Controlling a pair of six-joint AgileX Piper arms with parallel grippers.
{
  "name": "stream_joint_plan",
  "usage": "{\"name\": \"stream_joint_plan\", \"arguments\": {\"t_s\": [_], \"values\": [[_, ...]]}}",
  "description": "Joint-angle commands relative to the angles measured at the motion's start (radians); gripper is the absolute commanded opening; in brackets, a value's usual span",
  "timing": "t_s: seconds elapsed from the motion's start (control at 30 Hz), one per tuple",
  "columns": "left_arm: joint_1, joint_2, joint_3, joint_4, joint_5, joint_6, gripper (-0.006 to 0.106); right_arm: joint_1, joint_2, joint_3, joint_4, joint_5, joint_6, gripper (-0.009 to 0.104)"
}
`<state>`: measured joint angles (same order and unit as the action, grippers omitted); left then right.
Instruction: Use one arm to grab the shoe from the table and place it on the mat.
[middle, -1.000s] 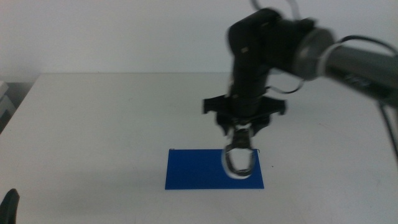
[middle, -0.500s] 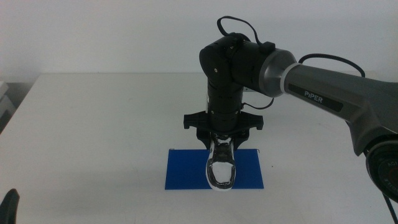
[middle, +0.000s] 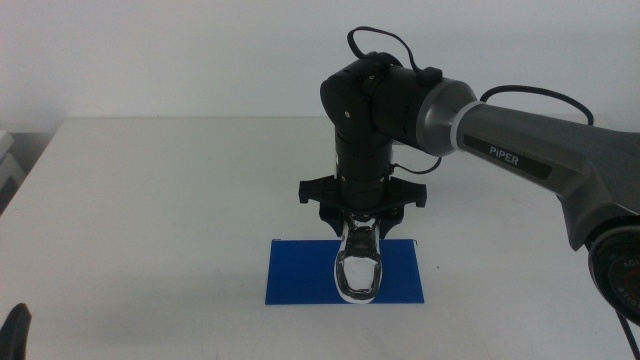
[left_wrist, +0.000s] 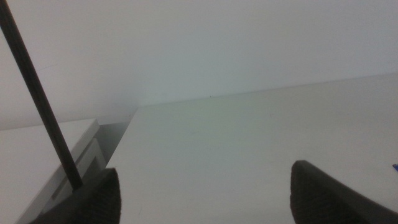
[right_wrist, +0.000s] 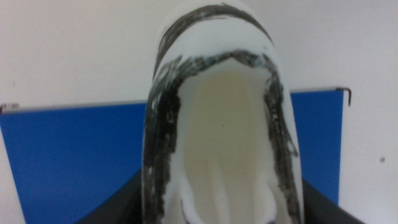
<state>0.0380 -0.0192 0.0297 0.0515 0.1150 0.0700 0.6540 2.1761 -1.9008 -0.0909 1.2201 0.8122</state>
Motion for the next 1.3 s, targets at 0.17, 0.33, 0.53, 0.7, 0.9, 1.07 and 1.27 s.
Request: {"name": "stream_joint_plan", "arguments": {"t_s": [0.17, 0.33, 0.53, 0.7, 0.9, 1.07, 1.27], "values": [[-0.005, -0.007, 0.005, -0.009, -0.082, -0.006, 0.094, -0.002, -0.068, -0.031, -0.035, 0.067, 0.433, -0.004], [-0.005, -0.007, 0.005, -0.009, -0.082, -0.006, 0.094, -0.002, -0.068, -0.031, -0.038, 0.067, 0.874, -0.004], [-0.005, -0.007, 0.005, -0.009, -0.082, -0.006, 0.094, -0.002, -0.068, -0.031, 0.033, 0.067, 1.273, -0.004], [-0.005, -0.007, 0.005, -0.009, -0.082, -0.006, 0.094, -0.002, -0.068, -0.031, 0.085, 0.067, 1.333, -0.004], [-0.005, -0.007, 0.005, -0.009, -0.082, -0.006, 0.094, -0.002, -0.057, -0.031, 0.106, 0.067, 1.333, -0.004], [-0.005, -0.007, 0.005, -0.009, -0.082, -0.006, 0.094, -0.002, -0.017, -0.031, 0.153, 0.067, 1.333, -0.004], [-0.005, -0.007, 0.005, -0.009, -0.082, -0.006, 0.094, -0.005, 0.013, -0.031, 0.161, 0.067, 1.333, -0.004]]}}
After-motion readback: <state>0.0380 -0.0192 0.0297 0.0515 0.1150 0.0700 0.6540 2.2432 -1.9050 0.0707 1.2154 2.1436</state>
